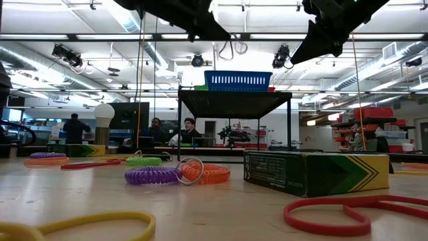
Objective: Pick & Place Office Desk Supplies
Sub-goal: Put the red rubber band into the blue bin on the shelf
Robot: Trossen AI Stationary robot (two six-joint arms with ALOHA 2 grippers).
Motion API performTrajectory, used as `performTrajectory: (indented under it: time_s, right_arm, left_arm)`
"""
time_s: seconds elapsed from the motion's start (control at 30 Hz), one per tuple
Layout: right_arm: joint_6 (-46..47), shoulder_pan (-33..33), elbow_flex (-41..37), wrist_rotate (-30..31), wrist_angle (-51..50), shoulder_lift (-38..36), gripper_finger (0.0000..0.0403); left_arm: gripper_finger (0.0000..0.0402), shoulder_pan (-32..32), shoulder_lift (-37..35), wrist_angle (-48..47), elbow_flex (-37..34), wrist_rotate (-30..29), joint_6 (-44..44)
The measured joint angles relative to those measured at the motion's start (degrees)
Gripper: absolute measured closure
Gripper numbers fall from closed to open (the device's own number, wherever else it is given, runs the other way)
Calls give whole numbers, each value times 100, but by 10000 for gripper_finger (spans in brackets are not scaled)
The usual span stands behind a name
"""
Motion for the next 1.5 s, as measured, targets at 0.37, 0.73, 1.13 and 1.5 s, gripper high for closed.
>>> performTrajectory:
  time_s: [0.37,0.73,1.13,1.5]
  right_arm:
    - [-30,0,0,0,2,0,389]
    - [-29,0,0,0,0,0,389]
    - [-29,2,0,109,-1,0,389]
    - [-31,1,0,135,-4,0,389]
  left_arm:
    - [398,0,596,-108,0,143,-21]
    - [322,2,741,-110,0,83,-103]
    - [307,0,741,-201,19,-169,-73]
    - [307,-167,717,-658,518,-554,1339]
